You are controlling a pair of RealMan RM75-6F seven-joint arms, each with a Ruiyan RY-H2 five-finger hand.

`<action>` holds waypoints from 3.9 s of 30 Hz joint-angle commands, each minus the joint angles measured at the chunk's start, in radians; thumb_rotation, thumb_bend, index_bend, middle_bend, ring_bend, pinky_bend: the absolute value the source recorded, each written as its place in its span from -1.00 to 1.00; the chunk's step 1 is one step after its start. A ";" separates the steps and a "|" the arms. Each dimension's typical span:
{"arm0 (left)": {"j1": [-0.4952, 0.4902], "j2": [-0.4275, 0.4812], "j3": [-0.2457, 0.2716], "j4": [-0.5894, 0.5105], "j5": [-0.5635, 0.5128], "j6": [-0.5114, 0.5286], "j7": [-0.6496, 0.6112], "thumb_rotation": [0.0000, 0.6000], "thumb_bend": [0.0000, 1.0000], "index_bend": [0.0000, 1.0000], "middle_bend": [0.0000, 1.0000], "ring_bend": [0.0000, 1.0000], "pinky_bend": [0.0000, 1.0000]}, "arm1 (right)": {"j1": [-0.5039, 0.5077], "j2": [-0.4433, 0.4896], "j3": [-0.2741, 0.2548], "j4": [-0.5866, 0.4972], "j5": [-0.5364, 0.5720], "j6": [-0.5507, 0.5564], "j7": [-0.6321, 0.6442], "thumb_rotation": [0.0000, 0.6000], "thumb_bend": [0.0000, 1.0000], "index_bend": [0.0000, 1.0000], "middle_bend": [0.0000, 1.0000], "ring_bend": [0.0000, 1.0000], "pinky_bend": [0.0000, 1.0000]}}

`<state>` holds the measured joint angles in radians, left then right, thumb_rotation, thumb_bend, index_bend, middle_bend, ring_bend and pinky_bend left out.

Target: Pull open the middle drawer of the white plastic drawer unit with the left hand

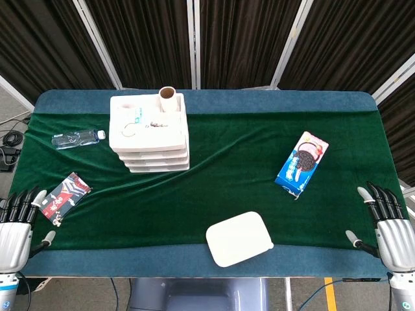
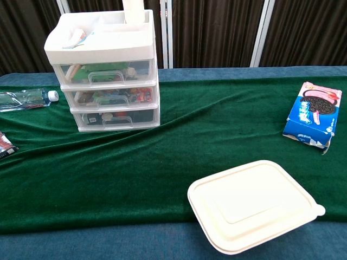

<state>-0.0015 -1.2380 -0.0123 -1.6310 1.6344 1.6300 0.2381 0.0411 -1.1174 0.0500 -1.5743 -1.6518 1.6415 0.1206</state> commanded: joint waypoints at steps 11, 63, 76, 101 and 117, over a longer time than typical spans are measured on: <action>0.000 -0.001 0.006 -0.005 0.007 -0.003 -0.001 1.00 -0.54 -1.00 -1.00 -1.00 -1.00 | -0.004 0.005 0.000 -0.003 -0.005 0.010 0.010 1.00 -0.83 -0.90 -1.00 -1.00 -1.00; -0.449 -0.118 -0.121 -0.066 -0.268 -0.648 -0.916 1.00 0.91 -1.00 0.67 0.40 0.50 | -0.015 0.037 0.018 0.004 0.024 0.026 0.112 1.00 -0.83 -0.87 -1.00 -1.00 -1.00; -0.523 -0.242 -0.208 -0.029 -0.467 -0.687 -0.751 1.00 0.91 -1.00 0.67 0.40 0.50 | -0.016 0.048 0.023 0.015 0.037 0.023 0.165 1.00 -0.83 -0.87 -1.00 -1.00 -1.00; -0.575 -0.316 -0.262 0.013 -0.581 -0.716 -0.639 1.00 0.90 -1.00 0.67 0.40 0.50 | -0.014 0.052 0.028 0.027 0.048 0.013 0.200 1.00 -0.83 -0.87 -1.00 -1.00 -1.00; -0.603 -0.353 -0.287 0.033 -0.636 -0.731 -0.590 1.00 0.90 -1.00 0.67 0.40 0.50 | -0.012 0.052 0.029 0.031 0.051 0.009 0.208 1.00 -0.83 -0.87 -1.00 -1.00 -1.00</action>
<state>-0.6041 -1.5902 -0.2981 -1.5987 0.9990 0.8981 -0.3535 0.0286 -1.0651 0.0792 -1.5437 -1.6007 1.6507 0.3287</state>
